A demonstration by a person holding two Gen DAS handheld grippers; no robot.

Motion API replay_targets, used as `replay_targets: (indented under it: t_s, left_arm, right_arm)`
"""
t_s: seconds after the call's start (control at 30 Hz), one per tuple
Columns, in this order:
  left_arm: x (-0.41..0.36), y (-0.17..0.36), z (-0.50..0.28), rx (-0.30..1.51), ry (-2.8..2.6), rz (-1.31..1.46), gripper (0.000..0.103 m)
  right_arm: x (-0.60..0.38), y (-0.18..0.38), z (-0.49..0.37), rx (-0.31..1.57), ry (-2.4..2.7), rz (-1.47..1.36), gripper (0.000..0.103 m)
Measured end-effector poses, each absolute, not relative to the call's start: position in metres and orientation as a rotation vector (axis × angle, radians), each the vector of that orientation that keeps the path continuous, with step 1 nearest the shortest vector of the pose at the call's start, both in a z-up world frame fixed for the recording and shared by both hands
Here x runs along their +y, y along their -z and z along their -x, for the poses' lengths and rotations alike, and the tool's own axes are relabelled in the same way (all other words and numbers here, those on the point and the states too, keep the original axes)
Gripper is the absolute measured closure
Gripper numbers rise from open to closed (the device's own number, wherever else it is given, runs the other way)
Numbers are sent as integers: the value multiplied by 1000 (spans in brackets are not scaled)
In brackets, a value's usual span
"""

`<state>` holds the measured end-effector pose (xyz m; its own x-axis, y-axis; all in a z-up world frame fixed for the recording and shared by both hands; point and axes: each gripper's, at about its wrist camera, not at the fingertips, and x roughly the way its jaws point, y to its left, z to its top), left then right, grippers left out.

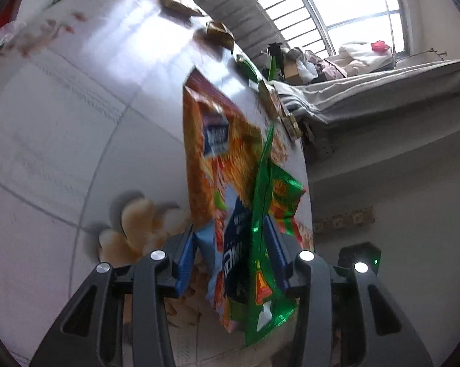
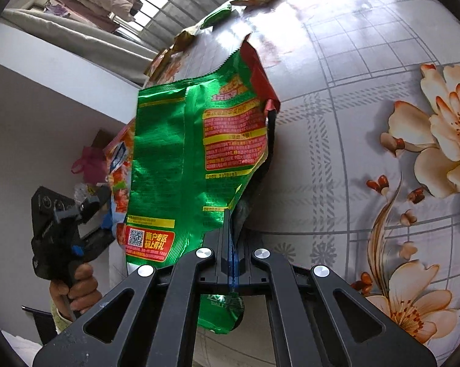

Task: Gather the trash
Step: 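Lift the green bag with right tool while left tool lifts the orange bag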

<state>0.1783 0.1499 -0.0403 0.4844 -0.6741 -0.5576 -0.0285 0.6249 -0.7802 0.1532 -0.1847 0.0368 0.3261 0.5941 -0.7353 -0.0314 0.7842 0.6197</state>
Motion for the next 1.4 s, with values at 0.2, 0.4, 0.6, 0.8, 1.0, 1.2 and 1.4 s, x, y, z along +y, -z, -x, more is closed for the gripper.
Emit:
replay_targets:
  t_s: [0.2, 0.4, 0.6, 0.8, 1.0, 1.2, 1.4]
  left_arm:
    - [123, 35, -170, 1023, 371, 583, 86]
    - [100, 18, -164, 972, 358, 395, 93]
    - [73, -7, -154, 880, 327, 190, 96]
    - [59, -24, -146, 819, 346, 103, 97]
    - [42, -37, -142, 777, 376, 62, 98]
    - [30, -50, -142, 738, 390, 34, 99]
    - [23, -56, -140, 713, 399, 14, 100]
  right_arm:
    - [-198, -33, -149, 1178, -453, -604, 103]
    - [-214, -35, -143, 1155, -455, -643, 103]
    - [-245, -37, -133, 1107, -477, -790, 103]
    - [-278, -48, -120, 1034, -465, -863, 103]
    - [-300, -53, -105, 980, -447, -902, 103]
    - [-310, -56, -92, 946, -421, -921, 103]
    - [-320, -57, -86, 920, -412, -928, 103]
